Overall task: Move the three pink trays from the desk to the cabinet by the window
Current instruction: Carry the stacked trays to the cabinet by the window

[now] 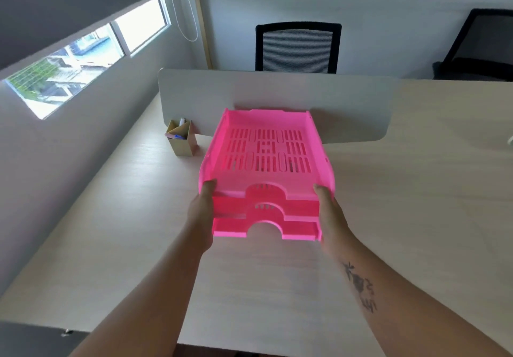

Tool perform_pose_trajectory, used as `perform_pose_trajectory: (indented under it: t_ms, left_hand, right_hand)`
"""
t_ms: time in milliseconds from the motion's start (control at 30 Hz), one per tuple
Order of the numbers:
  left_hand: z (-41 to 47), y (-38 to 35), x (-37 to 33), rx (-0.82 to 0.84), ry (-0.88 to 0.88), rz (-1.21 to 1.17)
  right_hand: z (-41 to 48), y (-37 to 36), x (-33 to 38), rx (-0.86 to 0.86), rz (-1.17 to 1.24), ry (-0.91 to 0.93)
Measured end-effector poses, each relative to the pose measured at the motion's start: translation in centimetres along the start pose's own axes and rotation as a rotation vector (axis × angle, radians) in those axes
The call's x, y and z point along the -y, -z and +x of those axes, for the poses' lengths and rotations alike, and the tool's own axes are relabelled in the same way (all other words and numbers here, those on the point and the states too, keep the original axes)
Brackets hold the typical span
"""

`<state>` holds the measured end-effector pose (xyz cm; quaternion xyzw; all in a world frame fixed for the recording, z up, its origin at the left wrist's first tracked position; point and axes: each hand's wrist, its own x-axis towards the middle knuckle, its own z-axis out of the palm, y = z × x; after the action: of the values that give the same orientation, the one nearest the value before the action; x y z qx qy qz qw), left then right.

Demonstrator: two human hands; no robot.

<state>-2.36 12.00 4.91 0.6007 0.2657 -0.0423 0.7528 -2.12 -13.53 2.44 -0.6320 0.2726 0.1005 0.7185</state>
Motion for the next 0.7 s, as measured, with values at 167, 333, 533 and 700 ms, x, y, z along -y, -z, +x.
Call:
perform_pose_trajectory:
  t_ms: [167,333,533,700]
  left_hand:
    - [-5.5,-1.1,-0.7,-0.109,-0.080,-0.067]
    - [-12.3,-0.1,-1.2,-0.330,-0.152,-0.153]
    - [-22.1,5.9,-0.9,-0.522,-0.244,-0.259]
    - [-31.5,13.8,0.8,-0.801,-0.286,-0.356]
  right_hand:
    - [-3.3,1.6,3.6,0.169,-0.037,0.104]
    - [-6.2,1.3,5.7,0.358,-0.087,0.175]
    - [-12.9,-3.0,4.6,0.582,-0.149,0.173]
    - [-21.1,-8.0,1.3,0.836,-0.199,0.154]
